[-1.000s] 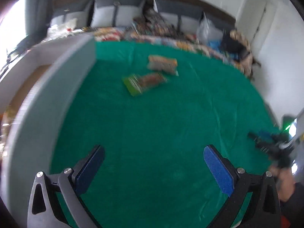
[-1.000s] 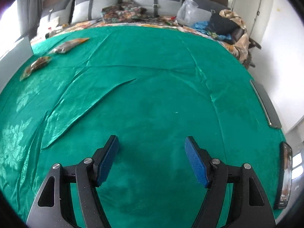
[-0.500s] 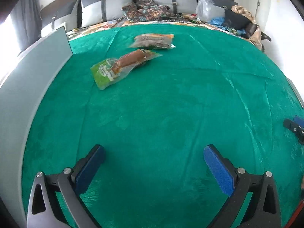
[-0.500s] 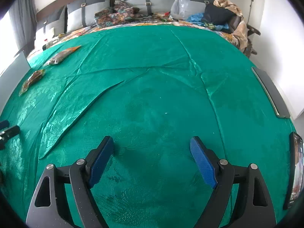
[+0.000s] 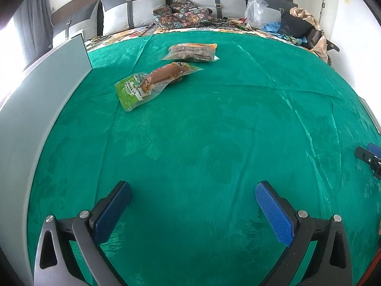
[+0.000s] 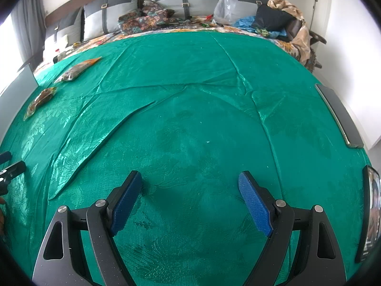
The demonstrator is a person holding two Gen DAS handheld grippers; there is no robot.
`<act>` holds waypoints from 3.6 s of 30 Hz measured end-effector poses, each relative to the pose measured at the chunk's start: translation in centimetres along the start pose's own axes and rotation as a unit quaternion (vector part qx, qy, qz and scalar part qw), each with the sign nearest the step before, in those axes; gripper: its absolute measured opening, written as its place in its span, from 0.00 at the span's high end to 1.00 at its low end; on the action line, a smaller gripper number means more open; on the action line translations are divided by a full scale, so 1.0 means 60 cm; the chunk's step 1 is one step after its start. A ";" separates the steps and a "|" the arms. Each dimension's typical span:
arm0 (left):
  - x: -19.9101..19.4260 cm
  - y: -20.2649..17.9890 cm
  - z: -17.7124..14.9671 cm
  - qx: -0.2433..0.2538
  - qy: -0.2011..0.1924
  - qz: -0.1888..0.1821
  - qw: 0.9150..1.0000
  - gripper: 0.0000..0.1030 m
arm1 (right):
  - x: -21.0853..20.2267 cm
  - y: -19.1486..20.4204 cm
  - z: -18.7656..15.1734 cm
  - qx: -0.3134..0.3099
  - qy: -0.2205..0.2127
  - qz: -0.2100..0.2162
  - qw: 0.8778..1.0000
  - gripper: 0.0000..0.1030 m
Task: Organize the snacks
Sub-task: 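Lower the left tool onto the green-labelled fish snack and grasp it, then grasp the walnut bag with the right tool while the left tool holds the fish snack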
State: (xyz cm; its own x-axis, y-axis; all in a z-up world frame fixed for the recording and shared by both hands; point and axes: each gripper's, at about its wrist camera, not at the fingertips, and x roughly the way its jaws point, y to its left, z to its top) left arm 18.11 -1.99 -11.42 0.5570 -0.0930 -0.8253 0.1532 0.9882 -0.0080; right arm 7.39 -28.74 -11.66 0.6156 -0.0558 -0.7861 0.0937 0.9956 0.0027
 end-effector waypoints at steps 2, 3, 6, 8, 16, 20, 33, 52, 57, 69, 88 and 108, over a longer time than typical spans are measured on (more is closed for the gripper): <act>0.000 0.001 0.000 0.001 0.001 -0.001 1.000 0.00 | 0.000 0.000 0.000 0.000 0.000 0.000 1.000 0.17; 0.000 0.001 0.000 0.001 0.001 -0.001 1.000 0.00 | 0.000 0.000 0.000 0.000 0.000 0.000 1.000 0.17; 0.000 0.000 0.000 0.001 0.001 -0.001 1.000 0.00 | 0.000 0.000 0.000 0.000 0.000 0.001 1.000 0.16; 0.000 0.000 0.000 0.001 0.000 -0.001 1.000 0.00 | 0.000 -0.001 -0.001 0.000 0.000 0.001 1.000 0.16; 0.000 0.001 -0.002 0.000 -0.003 0.000 1.000 0.00 | 0.000 -0.001 -0.001 0.000 0.000 0.001 1.000 0.15; 0.001 0.001 -0.001 0.004 0.000 -0.003 1.000 0.00 | -0.001 -0.001 -0.001 0.000 0.000 0.001 1.000 0.15; 0.020 0.071 0.186 0.131 0.045 -0.032 0.990 0.01 | 0.000 -0.001 -0.001 0.000 0.001 0.001 1.000 0.15; 0.168 0.039 0.251 0.146 0.110 -0.080 0.980 0.00 | -0.001 -0.002 -0.001 0.000 0.002 0.001 1.000 0.15; 0.167 0.038 0.250 0.135 0.119 -0.074 0.981 0.00 | -0.001 -0.001 -0.001 0.000 0.002 0.001 1.000 0.14; 0.094 0.063 0.214 0.087 0.093 -0.076 0.989 0.63 | -0.002 -0.001 -0.001 0.000 0.002 0.002 1.000 0.14; 0.007 0.040 0.049 -0.006 0.086 -0.046 0.995 0.09 | -0.001 -0.002 -0.001 0.000 0.002 0.002 1.000 0.14; -0.003 0.084 0.002 -0.006 -0.001 0.003 1.000 0.00 | 0.052 0.145 0.183 0.038 0.073 0.139 0.987 0.15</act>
State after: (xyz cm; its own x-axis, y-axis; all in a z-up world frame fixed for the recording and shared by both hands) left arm 18.88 2.98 -11.21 0.5599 -0.0872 -0.8240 0.1394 0.9902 -0.0101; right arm 18.73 -21.11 -7.28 0.5066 0.2350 -0.8295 0.0000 0.9621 0.2726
